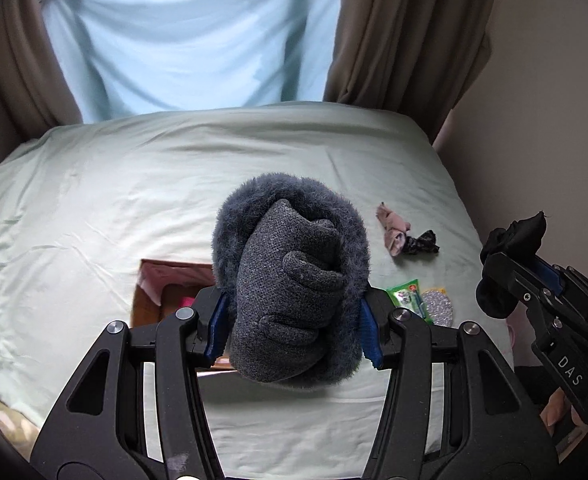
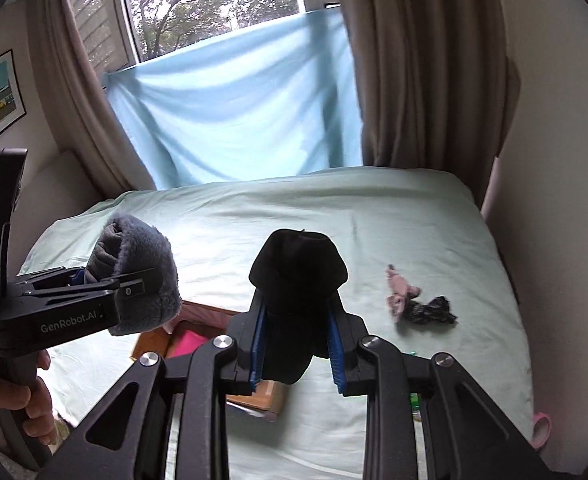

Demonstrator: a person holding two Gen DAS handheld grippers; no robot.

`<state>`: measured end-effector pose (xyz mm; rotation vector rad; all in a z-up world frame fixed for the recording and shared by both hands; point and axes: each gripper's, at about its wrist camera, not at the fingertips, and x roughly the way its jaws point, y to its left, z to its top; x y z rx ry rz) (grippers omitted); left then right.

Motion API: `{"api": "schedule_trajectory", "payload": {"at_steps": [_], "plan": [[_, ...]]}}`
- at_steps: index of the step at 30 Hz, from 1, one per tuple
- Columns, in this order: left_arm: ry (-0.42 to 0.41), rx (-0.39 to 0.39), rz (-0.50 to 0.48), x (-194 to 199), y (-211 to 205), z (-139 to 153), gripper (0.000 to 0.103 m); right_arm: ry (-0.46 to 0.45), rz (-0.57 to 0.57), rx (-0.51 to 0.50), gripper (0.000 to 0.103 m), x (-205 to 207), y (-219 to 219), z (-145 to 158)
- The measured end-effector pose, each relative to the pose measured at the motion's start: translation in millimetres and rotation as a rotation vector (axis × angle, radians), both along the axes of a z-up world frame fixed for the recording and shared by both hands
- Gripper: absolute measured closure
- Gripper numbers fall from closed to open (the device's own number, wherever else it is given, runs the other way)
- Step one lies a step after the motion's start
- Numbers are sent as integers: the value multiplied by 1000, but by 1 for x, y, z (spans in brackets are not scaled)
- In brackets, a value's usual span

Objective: Organize soft objects
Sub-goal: 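Carry the grey beanie and black fabric into the cardboard box and release both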

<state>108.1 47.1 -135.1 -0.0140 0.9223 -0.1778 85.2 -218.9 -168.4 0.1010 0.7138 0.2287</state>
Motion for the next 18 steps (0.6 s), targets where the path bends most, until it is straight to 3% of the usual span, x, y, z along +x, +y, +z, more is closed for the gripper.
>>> {"api": "schedule_trajectory", "payload": {"at_steps": [7, 12, 18], "plan": [[33, -17, 59, -4, 101, -17, 54, 58, 40, 2, 78, 10, 81, -16], [83, -12, 48, 5, 155, -41, 54, 126, 32, 9, 78, 17, 126, -38], [171, -1, 0, 37, 184, -86, 54, 233, 5, 15, 78, 40, 166, -75]]}}
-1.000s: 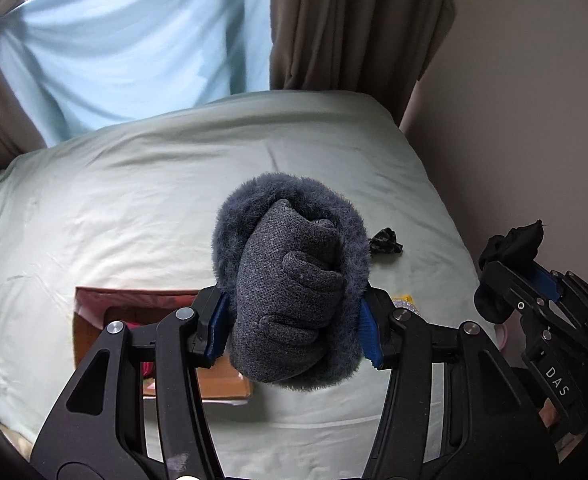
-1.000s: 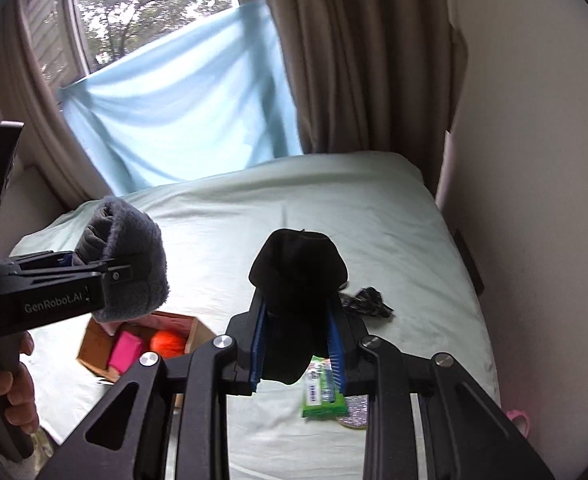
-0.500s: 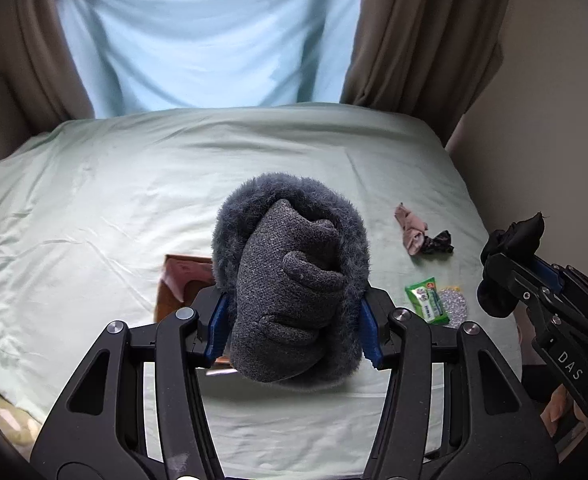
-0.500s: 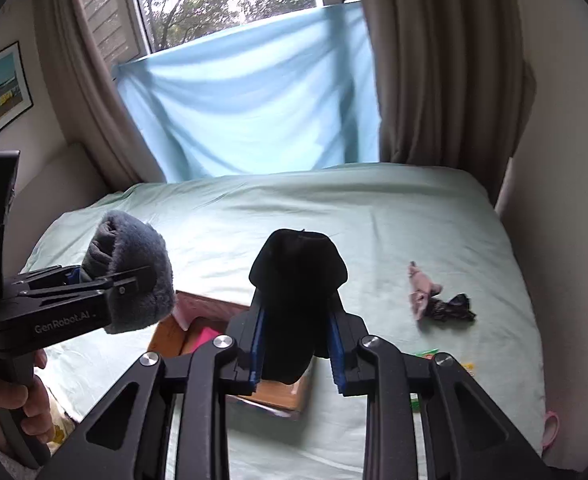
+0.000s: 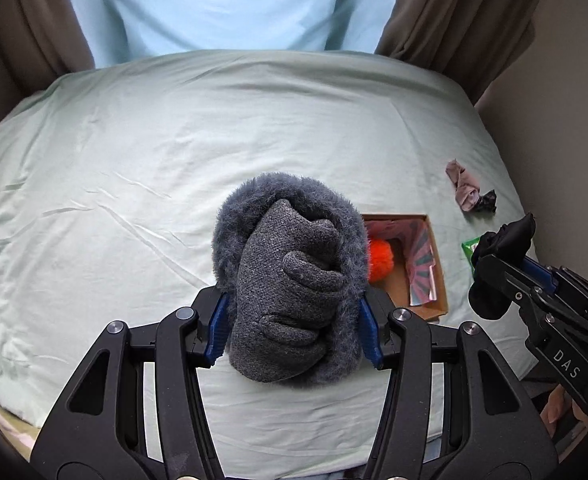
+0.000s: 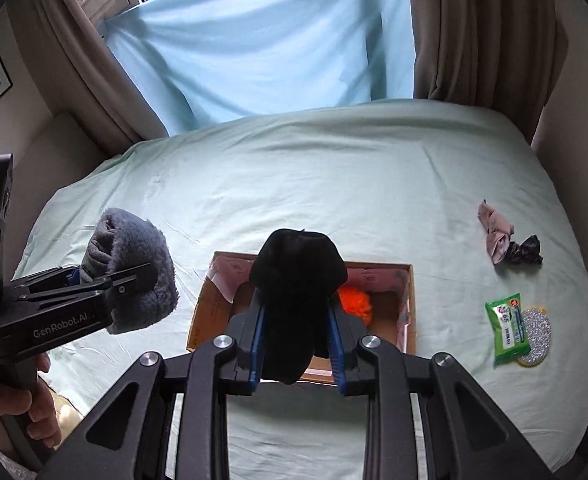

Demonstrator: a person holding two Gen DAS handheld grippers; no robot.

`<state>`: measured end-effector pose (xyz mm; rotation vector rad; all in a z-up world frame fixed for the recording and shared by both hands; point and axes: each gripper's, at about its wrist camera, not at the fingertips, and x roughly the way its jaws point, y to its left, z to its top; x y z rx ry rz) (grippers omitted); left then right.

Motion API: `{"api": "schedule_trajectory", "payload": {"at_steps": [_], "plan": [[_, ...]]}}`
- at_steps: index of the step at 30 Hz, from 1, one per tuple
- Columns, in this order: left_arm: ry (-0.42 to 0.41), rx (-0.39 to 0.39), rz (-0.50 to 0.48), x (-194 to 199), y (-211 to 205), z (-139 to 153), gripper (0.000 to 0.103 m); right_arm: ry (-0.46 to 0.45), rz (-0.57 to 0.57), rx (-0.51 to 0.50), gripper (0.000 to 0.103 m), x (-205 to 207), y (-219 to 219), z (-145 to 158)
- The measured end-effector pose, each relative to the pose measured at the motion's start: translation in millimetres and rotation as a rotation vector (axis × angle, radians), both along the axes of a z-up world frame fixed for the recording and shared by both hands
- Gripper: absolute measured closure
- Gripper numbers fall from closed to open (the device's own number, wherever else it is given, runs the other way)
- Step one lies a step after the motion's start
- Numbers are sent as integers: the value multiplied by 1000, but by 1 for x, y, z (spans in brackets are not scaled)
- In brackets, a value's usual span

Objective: Organize soft objects
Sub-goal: 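Carry the grey beanie and black fabric into the cardboard box and release both, then lift both tools away from the box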

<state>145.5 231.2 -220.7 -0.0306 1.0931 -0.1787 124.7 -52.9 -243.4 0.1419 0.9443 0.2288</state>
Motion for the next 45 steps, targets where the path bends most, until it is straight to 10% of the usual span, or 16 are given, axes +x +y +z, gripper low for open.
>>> {"api": "schedule_trajectory", "payload": {"at_steps": [14, 27, 31, 36, 45], "plan": [[204, -1, -10, 56, 0, -124, 54, 226, 15, 8, 78, 82, 43, -94], [309, 70, -56, 79, -35, -178, 54, 410, 3, 76, 78, 134, 40, -161], [309, 76, -72, 80, -41, -179, 23, 462, 26, 113, 78, 147, 35, -171], [260, 103, -123, 74, -51, -163, 6, 508, 62, 186, 4, 150, 33, -176], [243, 80, -133, 63, -45, -145, 6, 459, 39, 146, 4, 135, 22, -157]]}}
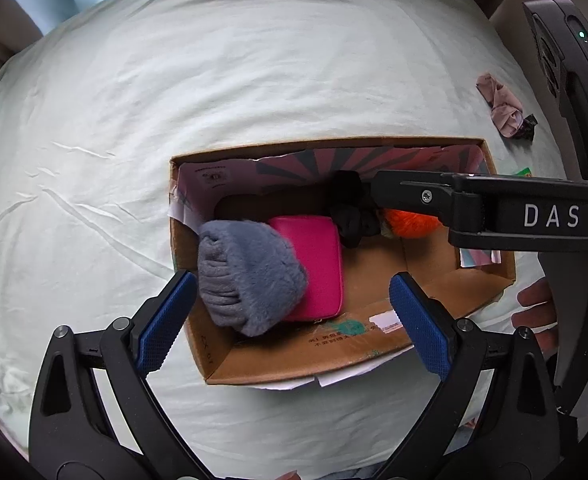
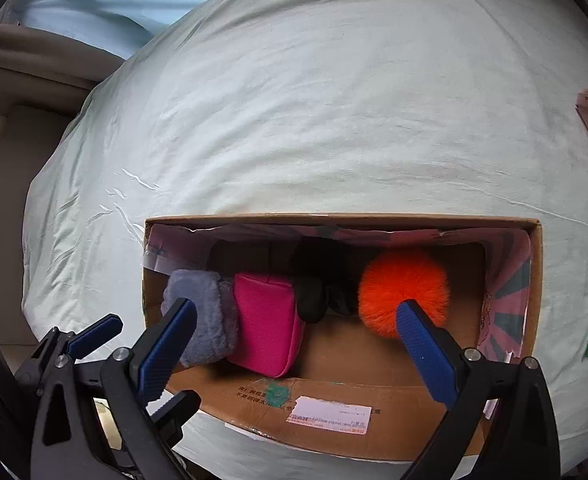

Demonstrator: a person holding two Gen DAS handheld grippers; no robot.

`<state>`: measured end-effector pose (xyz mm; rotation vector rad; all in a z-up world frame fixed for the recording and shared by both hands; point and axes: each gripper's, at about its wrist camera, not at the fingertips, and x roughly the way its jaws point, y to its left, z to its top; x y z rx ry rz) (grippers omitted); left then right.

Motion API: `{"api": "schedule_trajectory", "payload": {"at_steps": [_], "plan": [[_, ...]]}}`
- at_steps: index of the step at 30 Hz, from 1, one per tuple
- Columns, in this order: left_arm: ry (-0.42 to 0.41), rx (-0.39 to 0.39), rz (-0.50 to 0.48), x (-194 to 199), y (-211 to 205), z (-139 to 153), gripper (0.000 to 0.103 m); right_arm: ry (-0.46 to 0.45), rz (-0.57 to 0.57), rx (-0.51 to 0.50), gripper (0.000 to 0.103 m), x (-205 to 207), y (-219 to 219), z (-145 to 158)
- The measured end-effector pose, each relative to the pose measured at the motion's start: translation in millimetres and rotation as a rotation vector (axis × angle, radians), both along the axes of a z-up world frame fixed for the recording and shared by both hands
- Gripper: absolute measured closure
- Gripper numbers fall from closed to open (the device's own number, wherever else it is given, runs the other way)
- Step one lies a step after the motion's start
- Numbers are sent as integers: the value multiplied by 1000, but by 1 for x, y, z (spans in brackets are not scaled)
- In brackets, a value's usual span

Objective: Organize soft objects
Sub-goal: 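Lift both tools away from the box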

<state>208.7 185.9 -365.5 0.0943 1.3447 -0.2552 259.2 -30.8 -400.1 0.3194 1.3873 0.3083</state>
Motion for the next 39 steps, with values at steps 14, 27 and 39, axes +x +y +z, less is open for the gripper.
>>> {"api": "schedule_trajectory", "payload": {"at_steps": [14, 27, 39], "plan": [[-123, -11, -15, -39, 9, 66, 6, -170, -14, -67, 4, -47, 4, 74], [-268, -43, -9, -108, 25, 148, 6, -342, -48, -152, 4, -135, 6, 166], [-410, -144, 52, -151, 38, 213, 6, -633, -144, -235, 3, -212, -14, 257]]}}
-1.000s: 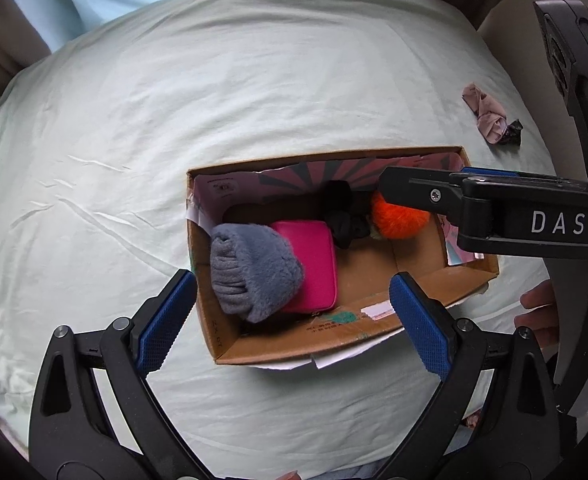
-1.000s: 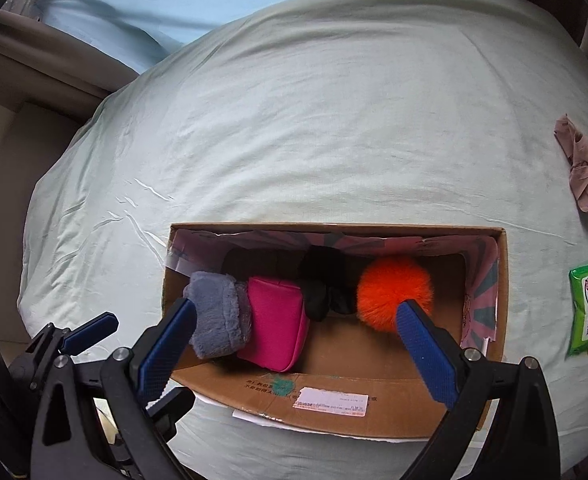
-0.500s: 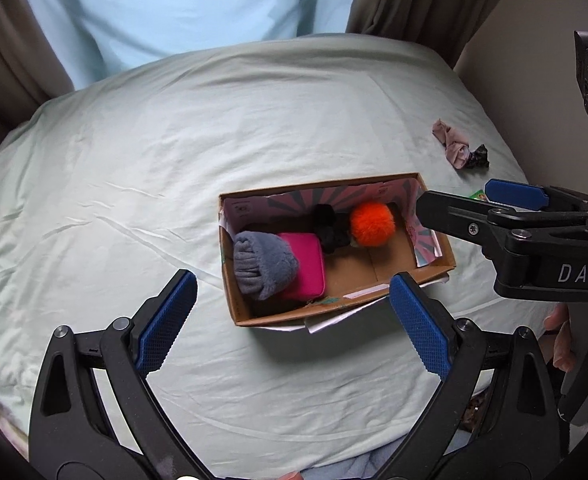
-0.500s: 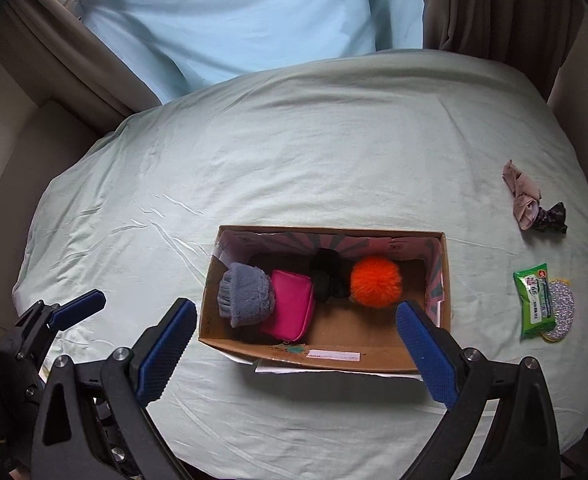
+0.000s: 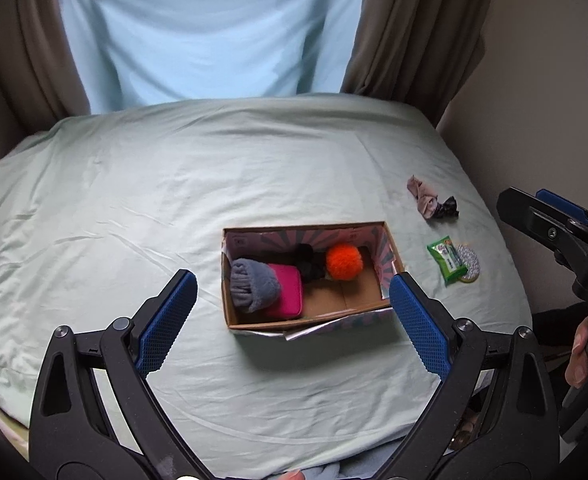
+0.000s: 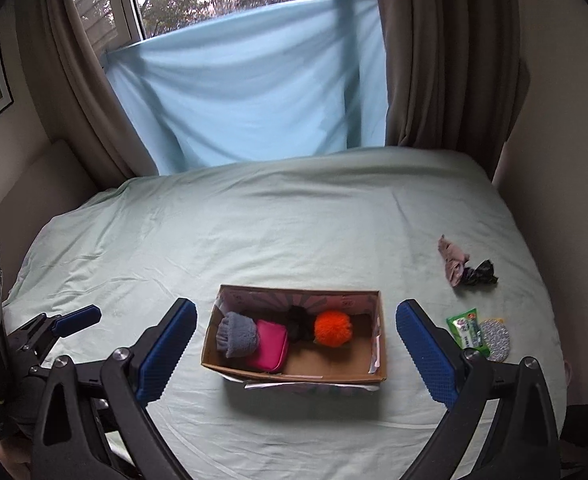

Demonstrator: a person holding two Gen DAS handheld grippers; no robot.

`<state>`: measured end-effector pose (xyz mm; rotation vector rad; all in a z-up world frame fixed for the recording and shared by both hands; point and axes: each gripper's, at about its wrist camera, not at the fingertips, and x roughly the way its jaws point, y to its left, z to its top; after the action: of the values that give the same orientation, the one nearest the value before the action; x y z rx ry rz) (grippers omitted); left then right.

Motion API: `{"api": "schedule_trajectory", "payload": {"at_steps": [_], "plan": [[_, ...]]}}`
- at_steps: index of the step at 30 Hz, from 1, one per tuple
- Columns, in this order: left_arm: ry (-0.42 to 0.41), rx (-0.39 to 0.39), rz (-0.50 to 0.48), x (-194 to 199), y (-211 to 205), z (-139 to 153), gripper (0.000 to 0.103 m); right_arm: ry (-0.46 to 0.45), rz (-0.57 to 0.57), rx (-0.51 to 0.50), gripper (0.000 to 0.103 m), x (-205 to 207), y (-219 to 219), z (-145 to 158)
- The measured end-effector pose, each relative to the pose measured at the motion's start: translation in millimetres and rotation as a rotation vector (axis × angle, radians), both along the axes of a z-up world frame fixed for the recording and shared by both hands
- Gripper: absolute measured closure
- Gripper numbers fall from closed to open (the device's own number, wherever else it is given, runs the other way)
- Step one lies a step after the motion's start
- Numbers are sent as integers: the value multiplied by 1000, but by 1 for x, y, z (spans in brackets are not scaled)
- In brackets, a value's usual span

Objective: Organize soft objects
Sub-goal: 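Lift both tools away from the box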

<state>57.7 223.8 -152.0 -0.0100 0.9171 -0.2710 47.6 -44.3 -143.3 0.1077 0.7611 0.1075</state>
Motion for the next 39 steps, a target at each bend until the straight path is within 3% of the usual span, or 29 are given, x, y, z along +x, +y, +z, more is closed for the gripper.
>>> {"api": "schedule_trajectory", "payload": {"at_steps": [8, 19, 28, 39], "plan": [[-70, -51, -17, -6, -7, 28, 6, -95, -113, -9, 3, -37, -38, 20], [-63, -23, -34, 4, -72, 26, 6, -132, -214, 22, 3, -58, -132, 13], [6, -30, 7, 17, -165, 10, 6, -101, -158, 34, 3, -44, -239, -17], [182, -50, 40, 58, -293, -53, 6, 2, 18, 7, 3, -4, -342, -80]]}}
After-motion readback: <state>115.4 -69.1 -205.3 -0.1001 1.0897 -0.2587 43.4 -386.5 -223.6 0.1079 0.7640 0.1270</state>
